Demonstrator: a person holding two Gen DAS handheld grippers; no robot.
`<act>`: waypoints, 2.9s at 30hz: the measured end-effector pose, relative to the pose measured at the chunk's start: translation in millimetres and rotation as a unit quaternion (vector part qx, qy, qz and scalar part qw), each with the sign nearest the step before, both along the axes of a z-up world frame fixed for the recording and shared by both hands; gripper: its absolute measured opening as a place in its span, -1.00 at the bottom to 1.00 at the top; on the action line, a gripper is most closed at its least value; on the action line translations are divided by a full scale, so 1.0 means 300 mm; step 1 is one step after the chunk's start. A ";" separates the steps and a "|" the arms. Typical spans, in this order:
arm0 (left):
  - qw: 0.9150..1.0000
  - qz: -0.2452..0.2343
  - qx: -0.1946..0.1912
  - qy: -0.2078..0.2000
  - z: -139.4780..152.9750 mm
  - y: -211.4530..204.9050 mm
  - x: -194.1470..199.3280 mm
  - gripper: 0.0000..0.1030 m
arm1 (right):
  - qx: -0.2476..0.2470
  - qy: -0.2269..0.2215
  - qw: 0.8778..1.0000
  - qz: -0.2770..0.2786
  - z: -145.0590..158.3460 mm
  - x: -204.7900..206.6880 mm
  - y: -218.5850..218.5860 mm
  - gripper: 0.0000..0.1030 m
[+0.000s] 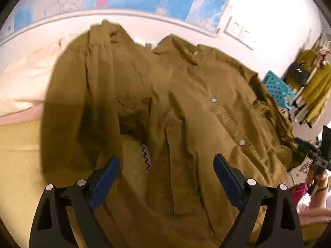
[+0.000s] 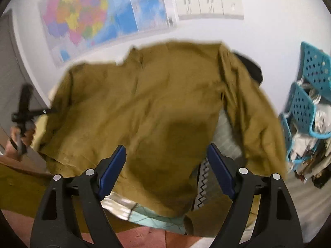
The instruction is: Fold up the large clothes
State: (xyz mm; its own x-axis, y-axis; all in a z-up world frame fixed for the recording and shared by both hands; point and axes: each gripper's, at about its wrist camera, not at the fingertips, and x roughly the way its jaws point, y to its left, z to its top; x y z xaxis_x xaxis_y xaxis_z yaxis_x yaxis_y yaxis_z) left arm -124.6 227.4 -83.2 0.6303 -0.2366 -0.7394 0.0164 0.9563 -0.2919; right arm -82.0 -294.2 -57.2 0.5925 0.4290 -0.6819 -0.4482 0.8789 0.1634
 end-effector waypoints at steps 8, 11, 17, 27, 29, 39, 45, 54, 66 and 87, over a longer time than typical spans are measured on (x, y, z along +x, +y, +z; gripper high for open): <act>0.992 0.075 -0.085 0.053 -0.122 0.091 0.194 0.87 | 0.054 0.084 0.994 -0.050 -0.142 0.045 -0.085 0.76; 0.989 0.093 -0.101 0.048 -0.125 0.088 0.247 0.81 | 0.066 0.089 0.993 -0.044 -0.153 0.050 -0.078 0.76; 0.981 0.151 -0.117 0.018 -0.093 0.165 0.229 -0.81 | 0.125 0.117 0.985 -0.001 -0.187 0.084 -0.077 -0.80; 0.983 0.162 -0.073 -0.053 0.088 0.221 0.131 -0.83 | 0.147 0.079 0.981 -0.096 -0.099 0.028 -0.348 -0.97; 0.985 0.160 -0.049 -0.036 0.075 0.223 0.141 -0.81 | 0.115 0.118 0.982 -0.096 -0.199 0.054 -0.302 -0.92; 0.993 0.038 0.102 -0.037 0.064 -0.001 0.012 0.16 | 0.064 0.051 0.991 -0.105 -0.023 -0.034 -0.286 -0.07; 0.985 -0.092 0.131 -0.061 0.083 -0.123 -0.179 0.39 | 0.026 -0.051 0.997 0.056 0.110 -0.176 0.000 0.24; 0.977 -0.152 0.149 -0.017 -0.074 -0.200 -0.369 0.50 | -0.204 -0.102 0.942 0.248 -0.112 -0.317 0.460 0.03; 0.975 -0.090 0.199 -0.048 0.055 -0.107 -0.426 -0.85 | -0.090 -0.078 0.960 0.253 0.023 -0.322 0.308 -0.91; 0.966 -0.210 0.066 -0.137 0.144 -0.232 -0.358 0.33 | -0.033 0.044 0.998 0.019 -0.102 0.014 -0.057 0.01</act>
State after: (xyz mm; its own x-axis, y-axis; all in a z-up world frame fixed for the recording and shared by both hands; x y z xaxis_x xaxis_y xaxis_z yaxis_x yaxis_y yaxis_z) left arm -232.0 157.9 -39.9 0.6760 -0.4289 -0.5993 0.4707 0.8770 -0.0966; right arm -77.9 -311.4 -87.7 0.5131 0.4024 -0.7582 -0.4670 0.8720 0.1467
